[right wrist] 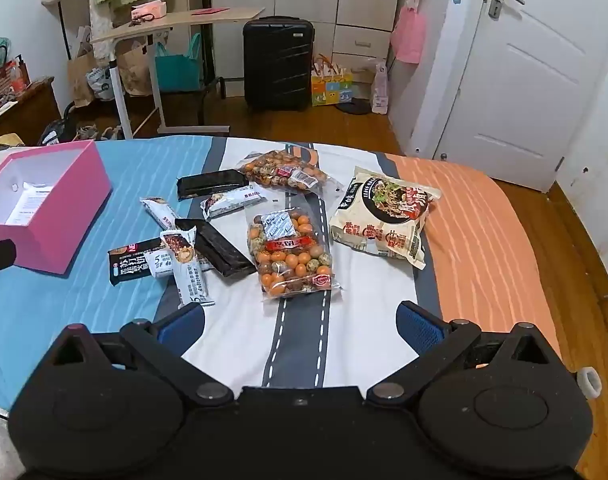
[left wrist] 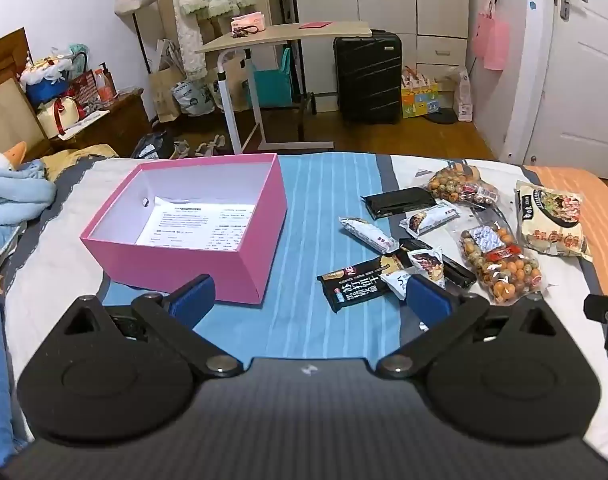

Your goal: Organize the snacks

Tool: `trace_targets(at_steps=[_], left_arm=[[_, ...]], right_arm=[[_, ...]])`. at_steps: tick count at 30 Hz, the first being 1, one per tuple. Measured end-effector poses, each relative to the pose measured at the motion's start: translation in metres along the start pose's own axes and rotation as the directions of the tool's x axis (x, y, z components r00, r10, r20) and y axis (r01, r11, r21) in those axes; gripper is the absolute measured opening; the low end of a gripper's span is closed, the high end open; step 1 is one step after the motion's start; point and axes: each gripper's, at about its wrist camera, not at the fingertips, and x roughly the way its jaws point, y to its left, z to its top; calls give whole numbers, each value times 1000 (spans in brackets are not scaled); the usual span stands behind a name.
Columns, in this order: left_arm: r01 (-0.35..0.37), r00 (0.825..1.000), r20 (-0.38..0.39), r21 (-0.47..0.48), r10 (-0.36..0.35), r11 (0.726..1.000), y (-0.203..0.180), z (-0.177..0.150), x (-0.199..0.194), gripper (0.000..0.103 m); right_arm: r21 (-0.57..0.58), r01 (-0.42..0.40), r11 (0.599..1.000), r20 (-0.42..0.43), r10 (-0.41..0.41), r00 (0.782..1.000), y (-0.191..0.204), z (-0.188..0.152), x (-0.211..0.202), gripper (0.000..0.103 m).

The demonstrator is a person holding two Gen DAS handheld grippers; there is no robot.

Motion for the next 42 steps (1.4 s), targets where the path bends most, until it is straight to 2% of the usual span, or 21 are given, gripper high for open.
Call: trace_targets(at_steps=[19, 28, 35, 42], left_arm=[[53, 999, 8, -3, -53, 999, 5, -5, -4, 103], [117, 993, -15, -15, -117, 993, 10, -5, -4, 103], [131, 990, -42, -6, -131, 991, 5, -5, 5, 103], [141, 989, -55, -1, -141, 990, 3, -7, 12, 103]], right_arm=[[-20, 16, 1000, -21, -16, 1000, 6, -4, 0, 103], [-29, 23, 999, -24, -24, 999, 7, -4, 1, 103], [-33, 38, 999, -15, -38, 999, 5, -4, 1, 103], [-33, 10, 999, -17, -11, 1000, 7, -3, 1, 103]])
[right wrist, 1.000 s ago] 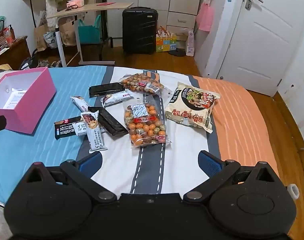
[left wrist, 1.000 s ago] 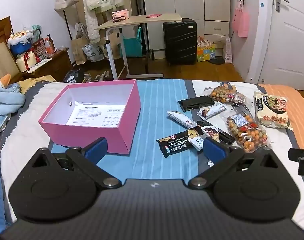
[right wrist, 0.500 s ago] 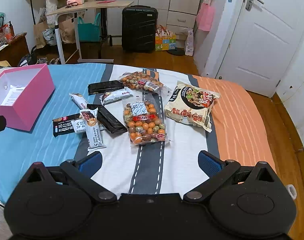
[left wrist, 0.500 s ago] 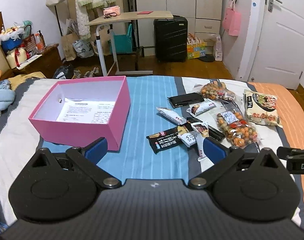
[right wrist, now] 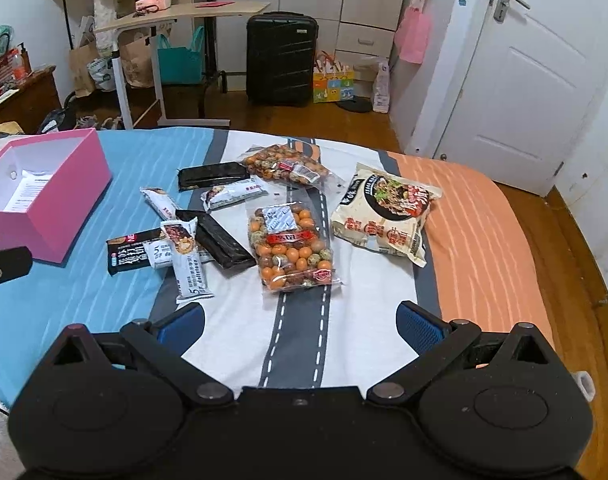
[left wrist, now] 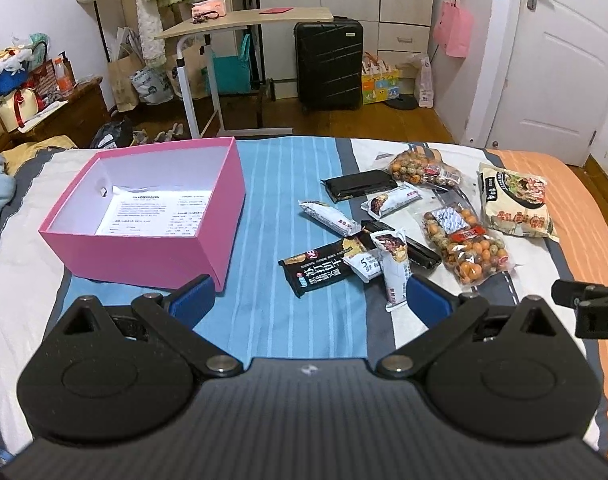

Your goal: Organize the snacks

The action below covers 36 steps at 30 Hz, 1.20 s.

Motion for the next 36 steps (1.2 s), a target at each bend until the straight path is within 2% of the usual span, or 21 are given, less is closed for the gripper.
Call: trace_targets(at_steps=[16, 36], left_arm=[[15, 1000, 0, -21, -15, 1000, 3, 1, -4, 103], [-12, 999, 41, 31, 11, 999, -6, -2, -22, 103]], right_arm=[[-19, 1, 1000, 37, 0, 999, 3, -2, -10, 103], [-37, -2, 999, 61, 4, 998, -1, -1, -19, 103]])
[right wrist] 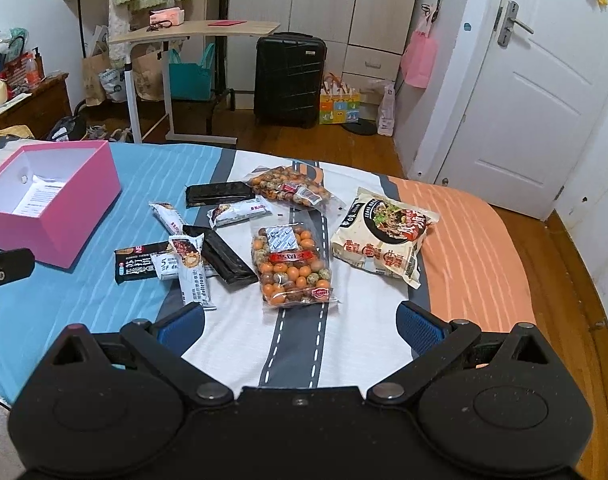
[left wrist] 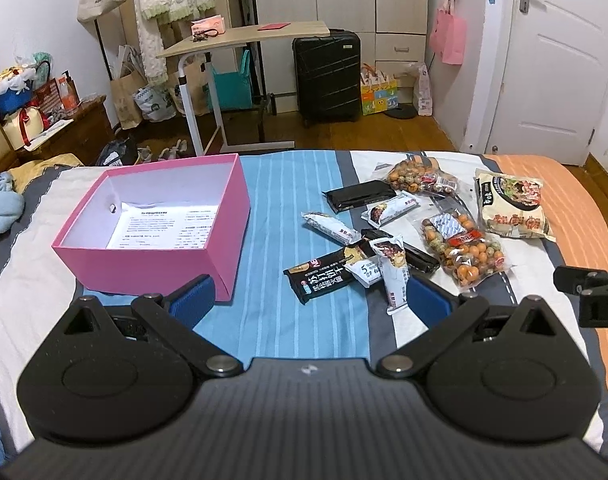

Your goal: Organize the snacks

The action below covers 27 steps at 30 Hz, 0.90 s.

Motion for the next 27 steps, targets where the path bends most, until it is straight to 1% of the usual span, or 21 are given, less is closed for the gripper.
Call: trace_targets(at_steps=[9, 23, 27], left_arm=[[-6, 1000, -3, 13, 6, 1000, -3, 0, 1, 103], [4, 1000, 0, 16, -4, 1000, -5, 1, 3, 103], [-9, 1000, 2, 26, 9, 1000, -7, 1, 3, 103]], right_arm=[[-5, -4, 1000, -6, 4, 1000, 0, 0, 2, 103], [-6, -3, 1000, -5, 3, 1000, -1, 0, 1, 103], [-8, -7, 1000, -3, 7, 1000, -1, 0, 1, 103]])
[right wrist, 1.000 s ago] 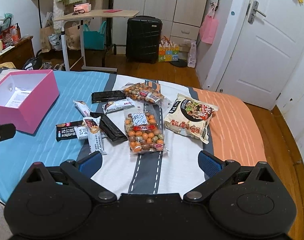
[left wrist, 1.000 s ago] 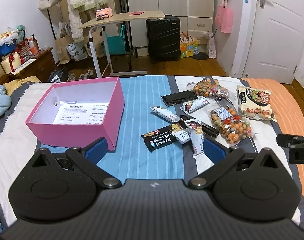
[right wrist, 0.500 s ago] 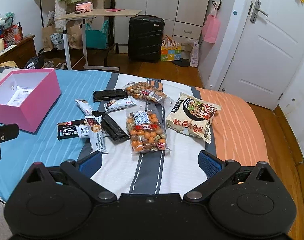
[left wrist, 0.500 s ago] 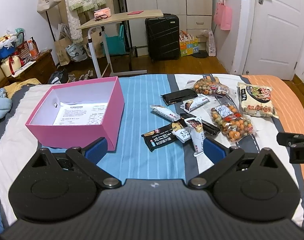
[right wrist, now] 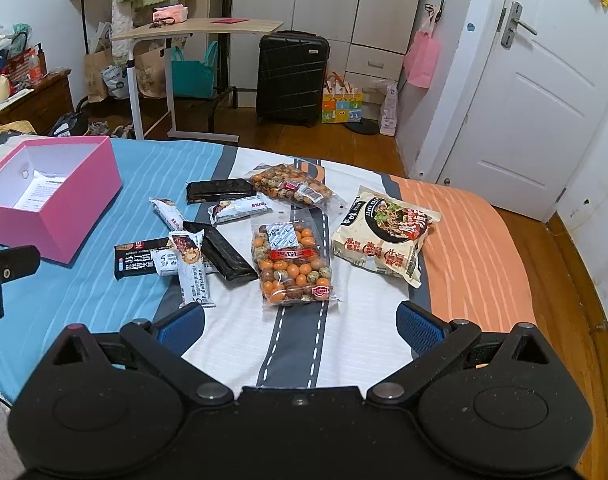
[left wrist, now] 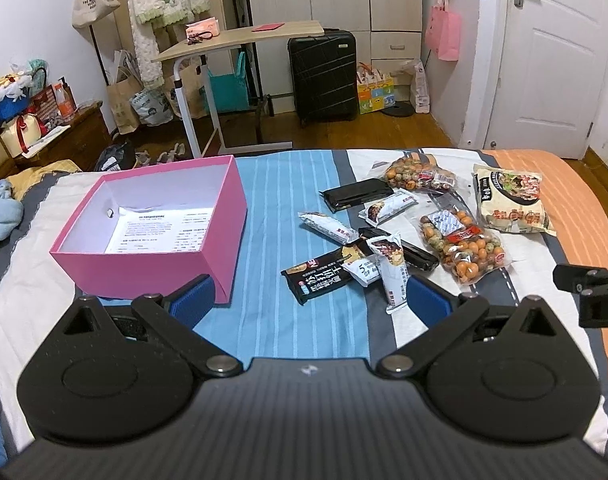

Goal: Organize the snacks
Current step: 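Reach the right tool to the white snack bar and close on it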

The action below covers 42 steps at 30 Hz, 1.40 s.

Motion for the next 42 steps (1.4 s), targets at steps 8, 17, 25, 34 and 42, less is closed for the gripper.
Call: trace_targets(at_steps=[8, 17, 25, 34, 42], left_arm=[[21, 1000, 10, 8, -21, 1000, -4, 2, 2, 103], [31, 999, 14, 171, -34, 985, -12, 20, 61, 103], [120, 993, -32, 92, -117, 988, -7, 31, 166, 102], [276, 959, -89, 80, -269, 958, -6, 4, 229, 76], [355, 933, -109, 126, -343, 926, -4, -1, 246, 54]], right_arm=[[-10, -150, 989, 52, 151, 987, -10, -1, 8, 103], [-203, -358, 911, 116, 386, 915, 0, 7, 56, 103], [-373, -364, 854, 12, 396, 918, 48, -4, 130, 87], [-348, -371, 861, -23, 388, 921, 72, -34, 199, 55], [-249, -369, 896, 63, 395, 917, 66, -32, 206, 33]])
